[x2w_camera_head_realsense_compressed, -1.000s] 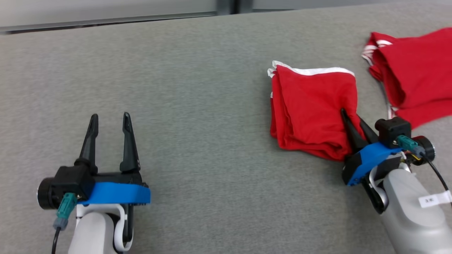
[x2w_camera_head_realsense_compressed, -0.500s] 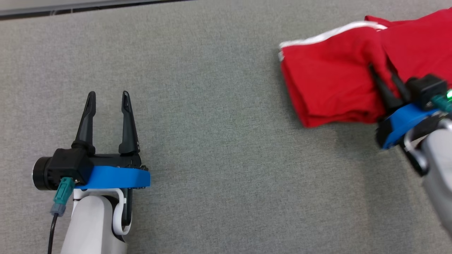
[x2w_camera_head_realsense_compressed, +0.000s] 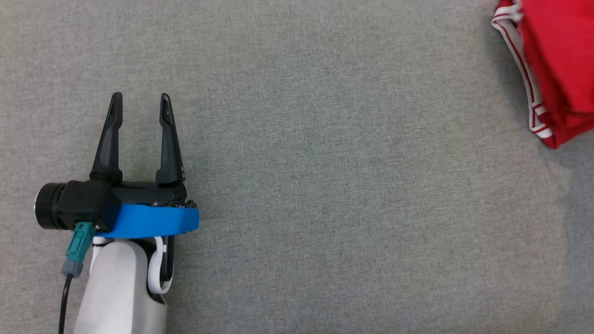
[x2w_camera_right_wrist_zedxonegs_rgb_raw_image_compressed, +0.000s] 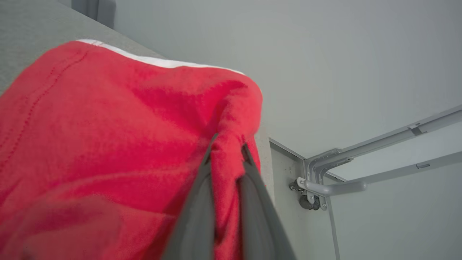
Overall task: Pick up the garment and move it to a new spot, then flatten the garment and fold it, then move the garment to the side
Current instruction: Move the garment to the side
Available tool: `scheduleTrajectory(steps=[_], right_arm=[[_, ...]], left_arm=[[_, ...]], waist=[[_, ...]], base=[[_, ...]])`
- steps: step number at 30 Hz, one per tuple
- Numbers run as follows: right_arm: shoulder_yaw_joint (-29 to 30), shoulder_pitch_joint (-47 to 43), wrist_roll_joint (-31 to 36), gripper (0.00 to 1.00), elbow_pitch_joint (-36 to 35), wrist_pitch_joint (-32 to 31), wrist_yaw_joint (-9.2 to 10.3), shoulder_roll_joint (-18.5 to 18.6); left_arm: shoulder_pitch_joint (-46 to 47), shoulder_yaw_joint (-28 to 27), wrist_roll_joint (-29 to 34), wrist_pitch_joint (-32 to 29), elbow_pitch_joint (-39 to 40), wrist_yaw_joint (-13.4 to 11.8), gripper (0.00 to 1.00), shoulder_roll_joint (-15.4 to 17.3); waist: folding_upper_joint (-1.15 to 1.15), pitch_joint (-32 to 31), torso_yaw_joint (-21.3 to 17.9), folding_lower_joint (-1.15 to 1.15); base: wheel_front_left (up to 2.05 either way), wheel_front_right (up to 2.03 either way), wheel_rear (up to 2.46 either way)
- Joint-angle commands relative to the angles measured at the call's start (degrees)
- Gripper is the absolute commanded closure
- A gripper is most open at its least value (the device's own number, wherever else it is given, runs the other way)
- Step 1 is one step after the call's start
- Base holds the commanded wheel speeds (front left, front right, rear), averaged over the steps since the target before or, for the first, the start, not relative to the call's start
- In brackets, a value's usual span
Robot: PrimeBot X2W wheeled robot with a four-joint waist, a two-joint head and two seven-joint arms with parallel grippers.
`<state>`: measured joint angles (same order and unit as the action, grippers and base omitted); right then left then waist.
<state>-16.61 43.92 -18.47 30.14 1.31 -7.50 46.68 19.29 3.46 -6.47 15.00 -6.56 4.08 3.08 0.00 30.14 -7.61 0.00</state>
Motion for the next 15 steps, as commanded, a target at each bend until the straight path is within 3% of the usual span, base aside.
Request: scheduleTrajectory(steps=[1, 6, 13, 14, 15], right_arm=[[-0.1, 1.8, -0.5, 1.00, 0.7, -0.8, 0.01, 1.6], [-1.1, 5.1, -0.5, 1.00, 4.1, -1.8, 0.01, 3.6], [-0.5, 8.7, 3.0, 1.00, 11.6, -4.3, 0.01, 1.7], [0.2, 9.0, 3.1, 0.96, 13.0, -5.0, 0.01, 1.1], [0.9, 9.6, 3.4, 0.67, 13.8, -4.8, 0.01, 0.7]], left_arm=[[1.4, 0.1, 0.4, 0.3, 0.6, 0.4, 0.00, 0.2], [2.4, 0.6, 1.0, 0.3, 1.4, 0.4, 0.00, 0.3], [3.5, 1.5, 1.0, 0.3, 1.7, 0.6, 0.00, 0.3], [3.5, 1.5, 1.0, 0.3, 1.7, 0.5, 0.00, 0.2], [3.4, 1.4, 1.0, 0.3, 1.8, 0.4, 0.00, 0.2]], waist=[[0.00, 0.7, 0.1, 0.00], [0.00, 2.2, 0.3, 0.00], [0.00, 3.3, 1.2, 0.00], [0.00, 3.4, 1.2, 0.00], [0.00, 3.4, 1.2, 0.00]], base=[[0.00, 0.00, 0.00], [0.00, 0.00, 0.00], [0.00, 0.00, 0.00], [0.00, 0.00, 0.00], [0.00, 0.00, 0.00]])
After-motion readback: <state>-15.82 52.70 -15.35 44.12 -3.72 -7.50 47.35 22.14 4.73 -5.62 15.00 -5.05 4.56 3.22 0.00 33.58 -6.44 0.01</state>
